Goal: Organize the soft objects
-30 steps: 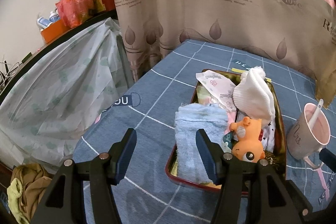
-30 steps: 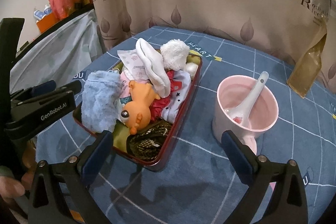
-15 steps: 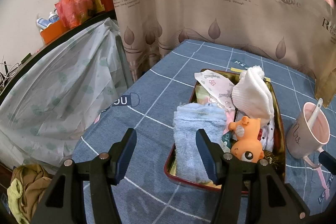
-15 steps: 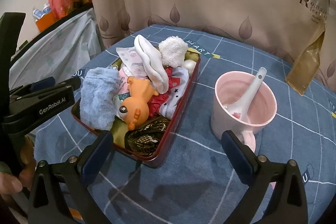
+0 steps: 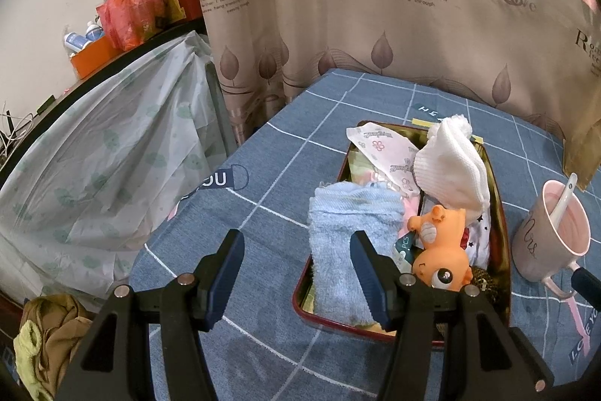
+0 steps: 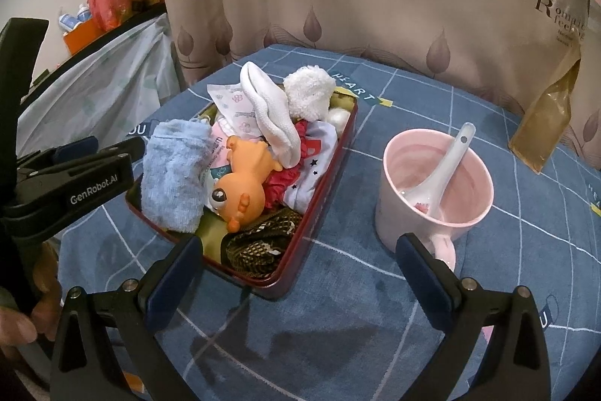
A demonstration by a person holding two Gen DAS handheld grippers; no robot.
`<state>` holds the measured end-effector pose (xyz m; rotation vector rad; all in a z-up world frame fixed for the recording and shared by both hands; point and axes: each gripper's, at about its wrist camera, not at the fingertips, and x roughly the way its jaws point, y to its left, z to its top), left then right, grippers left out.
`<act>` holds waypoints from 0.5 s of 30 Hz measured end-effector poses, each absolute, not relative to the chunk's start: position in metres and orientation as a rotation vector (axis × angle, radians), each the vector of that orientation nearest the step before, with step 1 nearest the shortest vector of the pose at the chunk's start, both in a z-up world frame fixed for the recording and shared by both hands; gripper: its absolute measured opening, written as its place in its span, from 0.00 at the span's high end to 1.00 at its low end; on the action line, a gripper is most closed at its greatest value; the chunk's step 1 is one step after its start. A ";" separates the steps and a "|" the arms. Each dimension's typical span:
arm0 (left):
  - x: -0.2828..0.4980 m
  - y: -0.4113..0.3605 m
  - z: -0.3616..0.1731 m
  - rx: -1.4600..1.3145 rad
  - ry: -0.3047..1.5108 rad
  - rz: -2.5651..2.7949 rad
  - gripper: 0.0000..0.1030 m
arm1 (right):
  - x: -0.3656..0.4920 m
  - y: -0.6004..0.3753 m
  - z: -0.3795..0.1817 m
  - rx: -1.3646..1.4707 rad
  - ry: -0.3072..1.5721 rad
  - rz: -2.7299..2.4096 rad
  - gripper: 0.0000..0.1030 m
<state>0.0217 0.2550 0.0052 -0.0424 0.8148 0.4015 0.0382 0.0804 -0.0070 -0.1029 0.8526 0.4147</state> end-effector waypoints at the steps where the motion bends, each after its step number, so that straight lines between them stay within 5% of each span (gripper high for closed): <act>1: 0.022 0.255 0.005 -0.042 0.815 0.402 0.42 | 0.038 0.080 -0.007 -0.102 0.853 0.415 0.01; 15: 0.022 0.255 0.004 -0.043 0.817 0.400 0.42 | 0.038 0.082 -0.007 -0.108 0.850 0.416 0.01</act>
